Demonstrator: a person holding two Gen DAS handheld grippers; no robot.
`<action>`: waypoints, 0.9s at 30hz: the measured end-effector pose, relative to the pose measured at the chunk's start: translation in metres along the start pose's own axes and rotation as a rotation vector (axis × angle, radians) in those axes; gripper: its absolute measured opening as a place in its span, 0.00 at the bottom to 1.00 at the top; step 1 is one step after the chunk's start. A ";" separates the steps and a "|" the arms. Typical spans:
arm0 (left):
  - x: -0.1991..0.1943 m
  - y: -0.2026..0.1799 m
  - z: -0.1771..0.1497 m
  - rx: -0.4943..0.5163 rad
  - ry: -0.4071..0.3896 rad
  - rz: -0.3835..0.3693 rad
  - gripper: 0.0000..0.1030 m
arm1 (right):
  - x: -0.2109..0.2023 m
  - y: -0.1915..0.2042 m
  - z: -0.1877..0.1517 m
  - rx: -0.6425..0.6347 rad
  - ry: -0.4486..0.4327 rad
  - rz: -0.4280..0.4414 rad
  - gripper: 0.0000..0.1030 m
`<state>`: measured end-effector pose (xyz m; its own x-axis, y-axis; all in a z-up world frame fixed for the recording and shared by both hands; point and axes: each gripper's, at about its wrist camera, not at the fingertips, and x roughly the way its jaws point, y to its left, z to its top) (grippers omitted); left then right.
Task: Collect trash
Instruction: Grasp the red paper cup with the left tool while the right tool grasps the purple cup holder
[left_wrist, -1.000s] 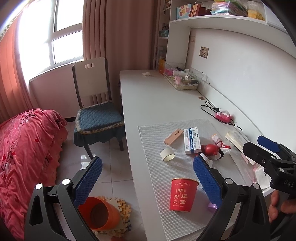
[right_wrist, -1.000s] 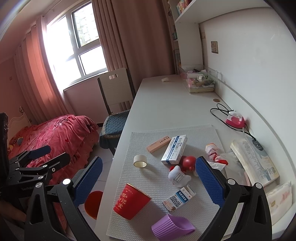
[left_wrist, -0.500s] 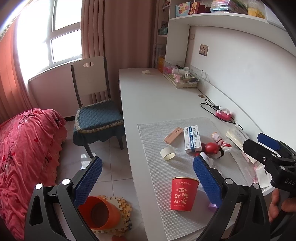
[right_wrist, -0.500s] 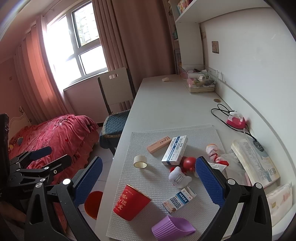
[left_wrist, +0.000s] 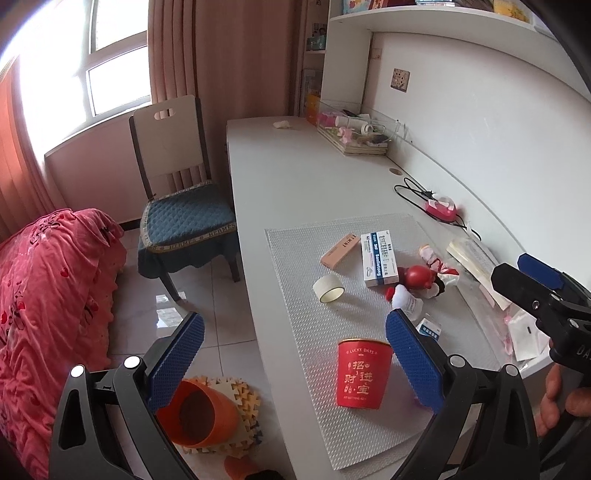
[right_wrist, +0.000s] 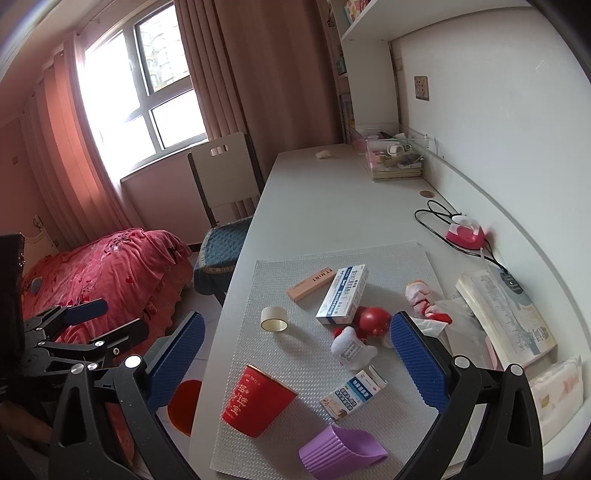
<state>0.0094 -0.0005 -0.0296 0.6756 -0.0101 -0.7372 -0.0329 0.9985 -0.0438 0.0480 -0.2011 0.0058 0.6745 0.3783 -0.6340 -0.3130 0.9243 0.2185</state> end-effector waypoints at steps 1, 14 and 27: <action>0.001 -0.002 0.001 0.011 0.006 -0.007 0.94 | 0.000 -0.002 -0.002 0.010 0.005 -0.002 0.95; 0.022 -0.033 -0.005 0.171 0.155 -0.113 0.94 | -0.011 -0.027 -0.033 0.160 0.086 -0.051 0.95; 0.064 -0.047 -0.015 0.237 0.352 -0.262 0.94 | -0.001 -0.054 -0.093 0.444 0.229 -0.115 0.95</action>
<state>0.0426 -0.0485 -0.0848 0.3476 -0.2392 -0.9066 0.3010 0.9442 -0.1337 0.0017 -0.2567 -0.0747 0.5083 0.2983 -0.8079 0.1020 0.9106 0.4004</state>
